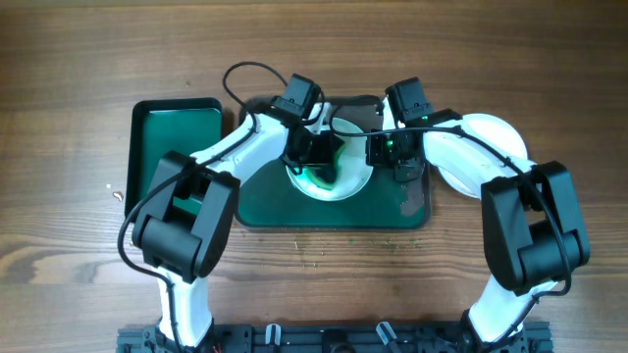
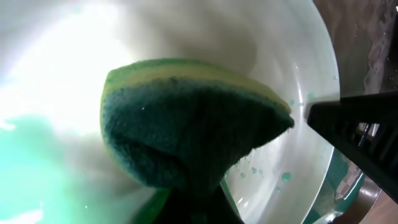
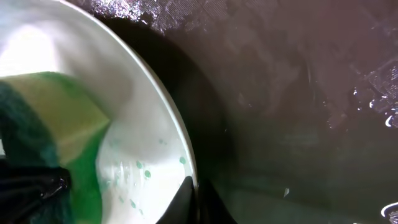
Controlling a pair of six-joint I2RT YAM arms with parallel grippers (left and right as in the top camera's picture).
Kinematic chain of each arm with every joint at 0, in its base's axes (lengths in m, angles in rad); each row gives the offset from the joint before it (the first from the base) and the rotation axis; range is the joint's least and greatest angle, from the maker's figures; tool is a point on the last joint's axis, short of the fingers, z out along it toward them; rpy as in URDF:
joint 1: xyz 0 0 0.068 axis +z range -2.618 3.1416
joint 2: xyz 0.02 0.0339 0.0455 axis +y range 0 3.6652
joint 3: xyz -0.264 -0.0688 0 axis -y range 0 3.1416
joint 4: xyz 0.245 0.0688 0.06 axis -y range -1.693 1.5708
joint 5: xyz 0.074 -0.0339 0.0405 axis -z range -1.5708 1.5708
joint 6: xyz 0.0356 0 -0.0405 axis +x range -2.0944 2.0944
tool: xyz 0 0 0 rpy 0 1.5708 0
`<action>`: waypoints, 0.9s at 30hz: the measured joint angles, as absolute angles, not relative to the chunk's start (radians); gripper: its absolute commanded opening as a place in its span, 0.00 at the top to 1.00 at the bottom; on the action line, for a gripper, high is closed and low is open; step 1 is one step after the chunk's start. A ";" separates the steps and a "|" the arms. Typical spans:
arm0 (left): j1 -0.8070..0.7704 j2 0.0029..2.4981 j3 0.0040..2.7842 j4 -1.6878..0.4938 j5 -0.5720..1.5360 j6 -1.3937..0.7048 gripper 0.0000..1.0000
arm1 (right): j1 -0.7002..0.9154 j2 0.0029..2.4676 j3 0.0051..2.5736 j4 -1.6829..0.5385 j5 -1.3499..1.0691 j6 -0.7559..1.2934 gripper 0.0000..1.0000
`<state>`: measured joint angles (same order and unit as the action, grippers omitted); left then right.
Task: Clean dirty plates on tray and stack at the side
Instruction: 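Scrub the third plate with the sponge in the left gripper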
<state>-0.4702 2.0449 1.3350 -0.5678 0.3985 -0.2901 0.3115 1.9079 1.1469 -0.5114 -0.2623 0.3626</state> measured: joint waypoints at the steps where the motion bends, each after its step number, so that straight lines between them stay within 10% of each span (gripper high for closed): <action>1: -0.470 2.045 1.335 -0.568 0.379 -0.307 0.96 | 0.311 1.908 1.147 -0.511 -0.262 0.363 0.96; 10: -0.479 2.045 1.404 -0.731 -0.004 -0.541 0.96 | 0.321 1.914 1.147 -0.503 -0.289 0.366 0.96; 20: -0.458 2.059 1.396 -0.622 0.342 -0.323 0.96 | 0.320 1.914 1.147 -0.512 -0.292 0.366 0.96; 27: -0.460 2.053 1.410 -0.719 0.046 -0.511 0.96 | 0.325 1.915 1.147 -0.510 -0.307 0.367 0.96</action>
<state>-0.4599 2.0529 1.4101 -0.7193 0.0456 -0.5110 0.3252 1.9148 1.1469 -0.5102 -0.3073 0.3668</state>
